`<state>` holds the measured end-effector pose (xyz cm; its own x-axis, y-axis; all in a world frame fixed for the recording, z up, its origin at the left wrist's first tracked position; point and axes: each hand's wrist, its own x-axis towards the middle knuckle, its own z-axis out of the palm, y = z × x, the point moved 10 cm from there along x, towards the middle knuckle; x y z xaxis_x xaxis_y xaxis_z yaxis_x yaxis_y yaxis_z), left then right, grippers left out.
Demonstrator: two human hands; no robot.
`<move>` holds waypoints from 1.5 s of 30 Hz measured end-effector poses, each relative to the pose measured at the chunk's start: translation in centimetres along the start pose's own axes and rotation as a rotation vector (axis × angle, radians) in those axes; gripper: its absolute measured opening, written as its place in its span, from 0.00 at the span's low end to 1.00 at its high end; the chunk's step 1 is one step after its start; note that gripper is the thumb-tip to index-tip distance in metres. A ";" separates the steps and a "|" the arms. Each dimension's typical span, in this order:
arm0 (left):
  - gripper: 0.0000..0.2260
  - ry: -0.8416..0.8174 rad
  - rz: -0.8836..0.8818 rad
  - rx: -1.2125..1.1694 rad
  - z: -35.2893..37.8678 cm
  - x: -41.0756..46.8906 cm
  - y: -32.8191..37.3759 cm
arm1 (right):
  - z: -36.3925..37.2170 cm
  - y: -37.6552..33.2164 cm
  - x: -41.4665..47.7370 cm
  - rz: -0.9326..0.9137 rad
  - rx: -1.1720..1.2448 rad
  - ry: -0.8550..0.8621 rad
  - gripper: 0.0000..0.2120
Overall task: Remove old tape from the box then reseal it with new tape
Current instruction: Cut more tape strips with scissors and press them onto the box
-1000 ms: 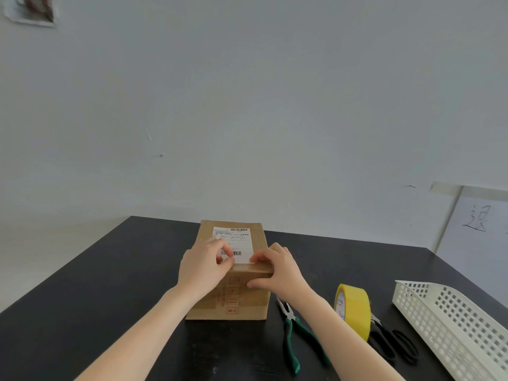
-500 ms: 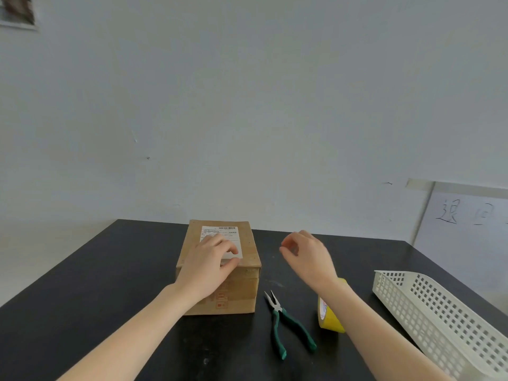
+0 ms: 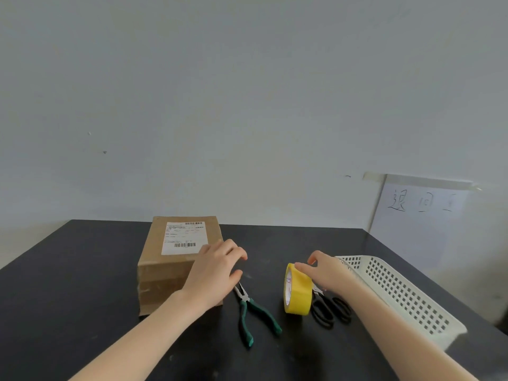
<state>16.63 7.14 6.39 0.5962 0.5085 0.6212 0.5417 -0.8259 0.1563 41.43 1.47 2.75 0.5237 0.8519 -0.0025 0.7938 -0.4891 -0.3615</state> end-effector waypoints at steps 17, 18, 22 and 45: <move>0.11 -0.063 -0.079 0.062 1.3 1.2 -1.4 | 2.5 1.3 -0.5 0.087 0.540 -0.065 0.22; 0.11 -0.069 -0.085 0.066 1.3 1.1 -1.5 | 2.7 1.4 -0.4 0.092 0.593 -0.073 0.22; 0.10 -0.066 -0.119 0.078 1.2 0.8 -2.4 | 3.4 1.4 -0.2 0.085 0.746 -0.085 0.24; 0.11 -0.025 -0.105 0.176 1.0 0.4 -3.2 | 7.5 -5.7 -1.4 -0.376 -0.212 0.030 0.15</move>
<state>15.75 10.29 5.37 0.5440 0.5975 0.5892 0.6955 -0.7139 0.0818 33.84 4.46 -2.17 0.1919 0.9739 0.1212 0.9754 -0.1757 -0.1328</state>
